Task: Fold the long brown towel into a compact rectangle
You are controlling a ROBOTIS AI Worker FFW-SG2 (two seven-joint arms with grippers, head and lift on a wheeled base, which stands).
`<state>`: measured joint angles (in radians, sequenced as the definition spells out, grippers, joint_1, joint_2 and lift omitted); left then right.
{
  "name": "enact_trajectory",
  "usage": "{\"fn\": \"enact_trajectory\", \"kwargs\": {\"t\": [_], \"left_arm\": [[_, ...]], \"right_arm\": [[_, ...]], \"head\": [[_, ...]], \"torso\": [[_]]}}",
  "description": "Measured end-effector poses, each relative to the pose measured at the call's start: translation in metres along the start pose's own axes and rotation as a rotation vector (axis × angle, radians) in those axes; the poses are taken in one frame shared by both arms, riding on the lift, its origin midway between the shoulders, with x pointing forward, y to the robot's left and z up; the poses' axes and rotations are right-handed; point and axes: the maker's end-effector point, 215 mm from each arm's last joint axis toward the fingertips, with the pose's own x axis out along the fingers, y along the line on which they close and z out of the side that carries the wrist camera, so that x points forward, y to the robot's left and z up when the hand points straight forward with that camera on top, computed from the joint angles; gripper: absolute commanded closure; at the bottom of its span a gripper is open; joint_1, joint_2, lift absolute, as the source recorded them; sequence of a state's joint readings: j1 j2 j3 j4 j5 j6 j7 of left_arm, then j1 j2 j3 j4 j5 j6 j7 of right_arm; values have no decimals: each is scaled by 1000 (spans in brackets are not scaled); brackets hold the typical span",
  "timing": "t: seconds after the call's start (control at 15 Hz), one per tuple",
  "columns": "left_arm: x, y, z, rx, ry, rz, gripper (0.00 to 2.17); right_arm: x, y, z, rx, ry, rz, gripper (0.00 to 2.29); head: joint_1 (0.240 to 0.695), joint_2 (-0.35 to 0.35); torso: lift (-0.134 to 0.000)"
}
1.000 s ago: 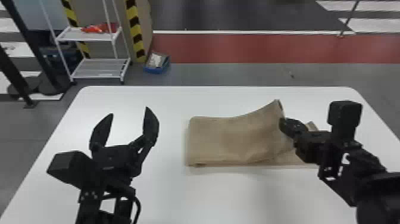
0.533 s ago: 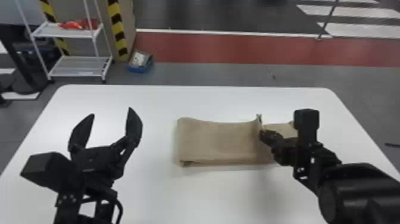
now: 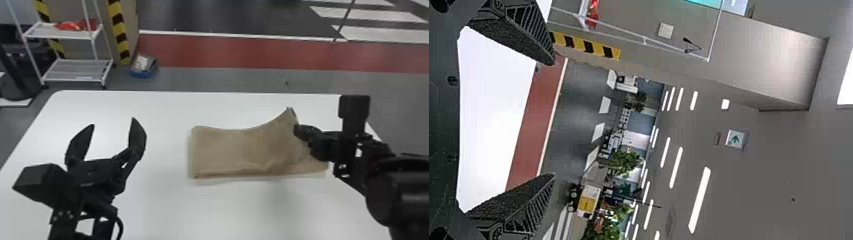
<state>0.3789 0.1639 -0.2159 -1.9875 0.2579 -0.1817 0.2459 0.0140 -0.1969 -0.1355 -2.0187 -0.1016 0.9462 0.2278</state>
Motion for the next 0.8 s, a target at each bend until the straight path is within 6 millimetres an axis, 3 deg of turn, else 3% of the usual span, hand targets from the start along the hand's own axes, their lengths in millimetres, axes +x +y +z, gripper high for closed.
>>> {"fn": "enact_trajectory", "kwargs": {"t": [0.13,0.33,0.47,0.6,0.8], "left_arm": [[0,-1,0,-1,1,-1,80],[-1,1,-3,0,6,2,80],[-1,3,-4,2,9,5,80],[-1,4,-3,4,7,7,80],[0,5,-6,10,19,7,80]], "right_arm": [[13,-6,-35,4,81,-14,1389],[28,-11,-57,5,128,-25,1389],[27,-9,-52,5,119,-21,1389],[17,-12,-34,9,91,-27,1389],[3,-30,-12,33,75,-52,1389]], "head": [[695,-128],[695,-134],[695,-129],[695,-130],[695,-147]], "torso": [[-121],[-121],[-121],[-121],[-121]]}}
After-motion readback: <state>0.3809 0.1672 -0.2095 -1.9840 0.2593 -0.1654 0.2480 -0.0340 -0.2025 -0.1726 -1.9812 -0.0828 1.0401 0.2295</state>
